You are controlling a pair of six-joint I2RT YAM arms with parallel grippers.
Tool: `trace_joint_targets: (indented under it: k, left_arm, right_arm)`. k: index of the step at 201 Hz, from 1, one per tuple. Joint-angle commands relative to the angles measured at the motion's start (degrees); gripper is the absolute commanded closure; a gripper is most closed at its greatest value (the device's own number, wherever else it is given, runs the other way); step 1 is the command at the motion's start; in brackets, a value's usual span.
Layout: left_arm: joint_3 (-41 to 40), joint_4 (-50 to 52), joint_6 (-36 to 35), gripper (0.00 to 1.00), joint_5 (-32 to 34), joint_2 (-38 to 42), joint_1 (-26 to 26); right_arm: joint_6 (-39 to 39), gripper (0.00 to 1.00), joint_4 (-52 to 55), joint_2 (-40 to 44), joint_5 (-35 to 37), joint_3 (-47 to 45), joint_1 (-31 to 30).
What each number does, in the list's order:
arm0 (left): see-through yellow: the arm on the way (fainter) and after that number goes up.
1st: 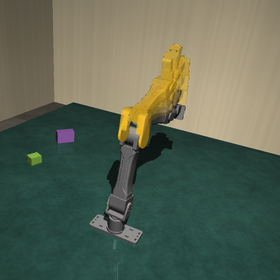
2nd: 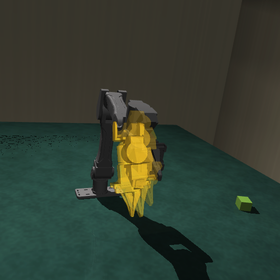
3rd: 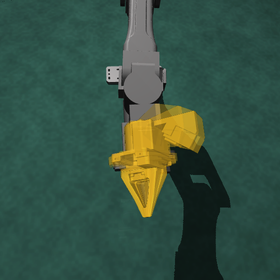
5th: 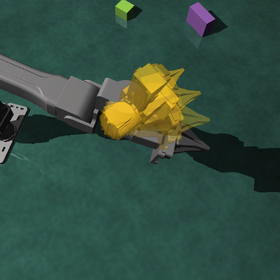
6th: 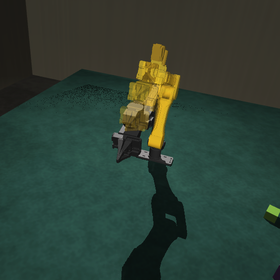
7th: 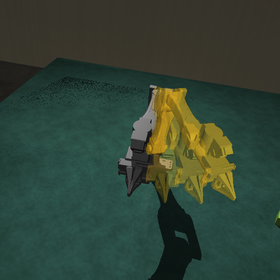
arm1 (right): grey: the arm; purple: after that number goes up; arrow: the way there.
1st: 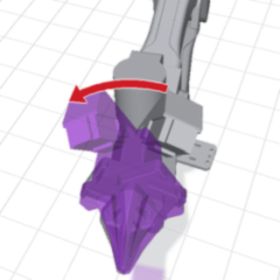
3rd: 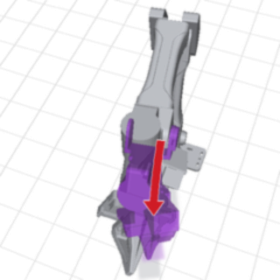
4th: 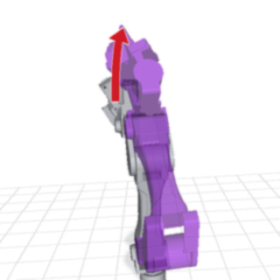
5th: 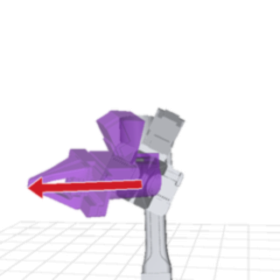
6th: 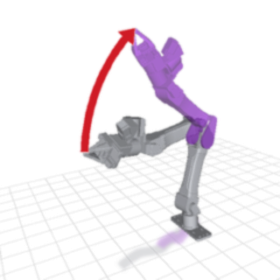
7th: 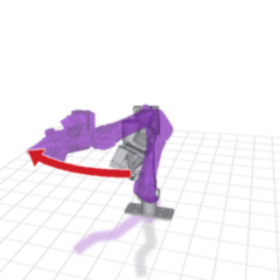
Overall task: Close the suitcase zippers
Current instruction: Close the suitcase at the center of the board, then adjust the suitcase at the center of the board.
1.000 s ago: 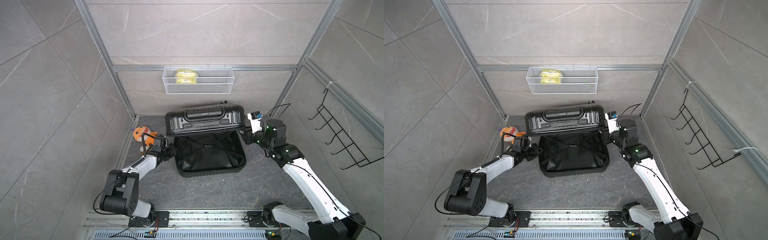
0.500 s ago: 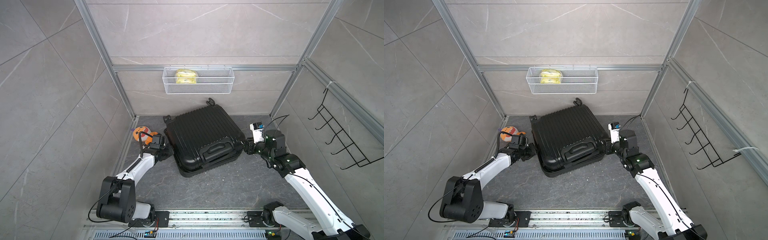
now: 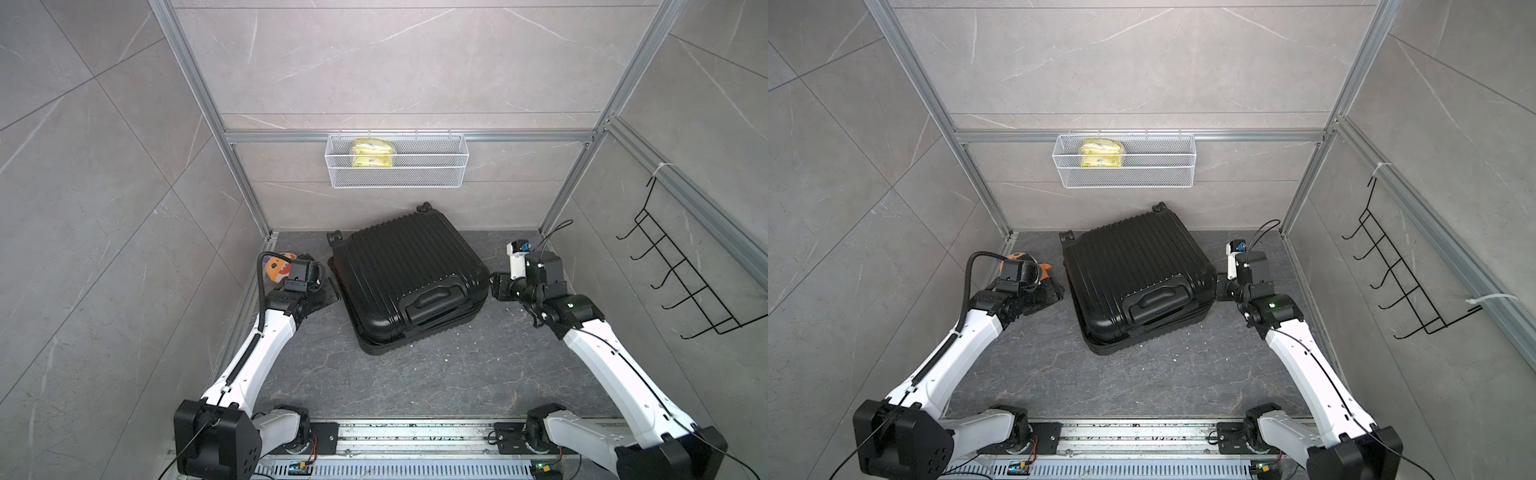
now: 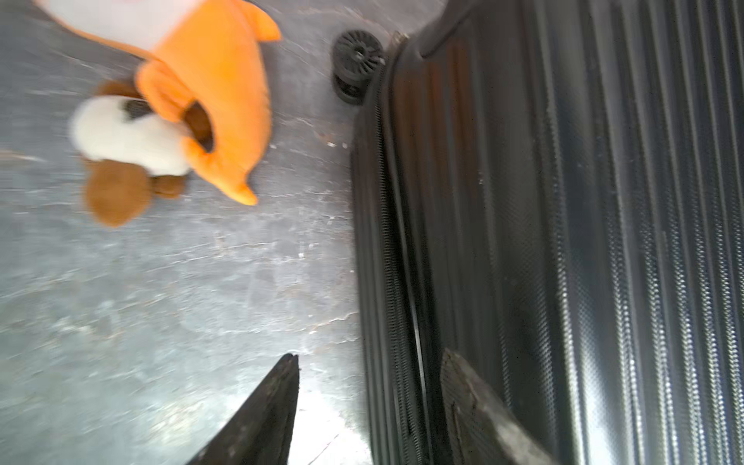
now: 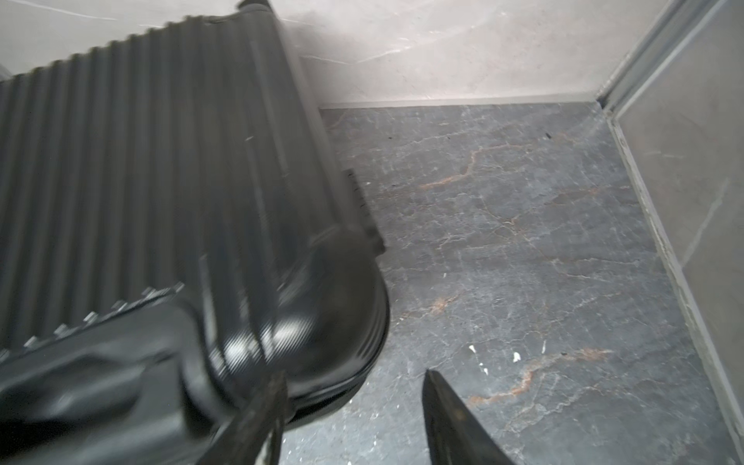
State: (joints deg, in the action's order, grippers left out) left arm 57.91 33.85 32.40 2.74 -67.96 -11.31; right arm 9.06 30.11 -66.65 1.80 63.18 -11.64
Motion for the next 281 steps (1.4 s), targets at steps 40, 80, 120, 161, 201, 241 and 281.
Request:
trace_joint_targets:
  k: [40, 80, 120, 161, 201, 241, 281]
  left_arm:
    - [-2.52, 0.16, 0.17, 0.41, -1.63, -6.17, 1.81]
    - [-1.77, -6.23, 1.08, 0.41, -2.01, -14.51, 1.82]
    - [4.41, -10.04, -0.6, 0.44, -3.73, -24.37, 1.82]
    - [10.59, -11.53, -4.14, 0.44, -5.11, -30.18, 1.82]
    - [18.07, -10.33, -6.74, 0.42, -6.88, -36.51, 1.91]
    - [22.78, -6.03, -6.74, 0.22, -0.78, -39.31, 1.98]
    - [25.23, 4.04, -5.7, 0.12, 12.19, -32.01, 1.91]
  right_arm:
    - [-1.32, 0.42, 1.47, -14.83, -3.22, 10.52, 10.1]
    - [-4.62, 0.42, 0.99, -24.2, -8.86, 13.86, 10.58]
    - [-7.11, 0.41, -1.88, -23.65, -16.08, 8.95, 9.6]
    - [-9.35, 0.41, -1.47, -21.41, -17.44, 4.35, 5.55]
    - [-9.36, 0.41, -2.46, -14.51, -16.4, -2.64, -0.33]
    - [-8.47, 0.41, -2.68, -8.22, -19.0, -7.62, -4.85]
    - [-4.55, 0.41, -0.19, -0.14, -9.81, -9.43, -6.06]
